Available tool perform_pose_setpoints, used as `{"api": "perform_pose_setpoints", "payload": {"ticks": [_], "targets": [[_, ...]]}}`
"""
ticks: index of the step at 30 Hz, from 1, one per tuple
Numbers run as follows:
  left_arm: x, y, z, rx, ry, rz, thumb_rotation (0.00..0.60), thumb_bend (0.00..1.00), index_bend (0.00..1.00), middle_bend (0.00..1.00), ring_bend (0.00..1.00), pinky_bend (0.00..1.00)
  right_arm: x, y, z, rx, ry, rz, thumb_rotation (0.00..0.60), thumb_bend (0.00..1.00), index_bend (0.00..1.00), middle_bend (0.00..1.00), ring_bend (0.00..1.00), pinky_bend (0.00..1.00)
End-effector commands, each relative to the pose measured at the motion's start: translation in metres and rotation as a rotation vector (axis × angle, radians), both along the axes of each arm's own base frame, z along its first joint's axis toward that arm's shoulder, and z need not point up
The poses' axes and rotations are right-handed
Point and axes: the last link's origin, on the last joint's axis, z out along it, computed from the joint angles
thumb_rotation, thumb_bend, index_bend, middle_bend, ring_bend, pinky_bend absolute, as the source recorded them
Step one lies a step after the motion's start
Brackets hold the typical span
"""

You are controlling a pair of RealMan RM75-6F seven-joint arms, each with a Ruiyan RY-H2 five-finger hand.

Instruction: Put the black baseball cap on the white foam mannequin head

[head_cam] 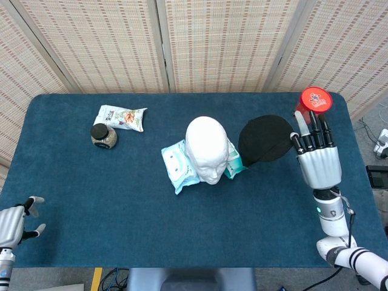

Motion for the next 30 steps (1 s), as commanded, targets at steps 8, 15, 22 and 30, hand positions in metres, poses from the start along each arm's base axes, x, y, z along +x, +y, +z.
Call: {"api": "perform_pose_setpoints", "payload": {"ticks": [8, 15, 22, 30], "targets": [[0.001, 0.001, 0.006, 0.018, 0.001, -0.005, 0.6, 0.17, 0.32, 0.54, 0.45, 0.56, 0.027, -0.028, 0.006, -0.059, 0.054, 0.016, 0.6, 0.49, 0.76, 0.18, 0.06, 0.19], [0.002, 0.001, 0.008, 0.027, 0.002, -0.01, 0.6, 0.17, 0.32, 0.54, 0.45, 0.56, 0.036, -0.039, 0.012, -0.091, 0.082, 0.014, 0.6, 0.49, 0.76, 0.18, 0.06, 0.19], [0.003, 0.001, 0.009, 0.026, 0.002, -0.01, 0.6, 0.17, 0.32, 0.54, 0.45, 0.56, 0.034, -0.047, 0.025, -0.136, 0.103, -0.021, 0.6, 0.49, 0.76, 0.18, 0.06, 0.19], [0.002, 0.001, 0.007, 0.018, 0.002, -0.005, 0.6, 0.17, 0.32, 0.54, 0.45, 0.56, 0.032, -0.061, 0.029, -0.169, 0.135, -0.064, 0.6, 0.49, 0.76, 0.18, 0.05, 0.13]]}}
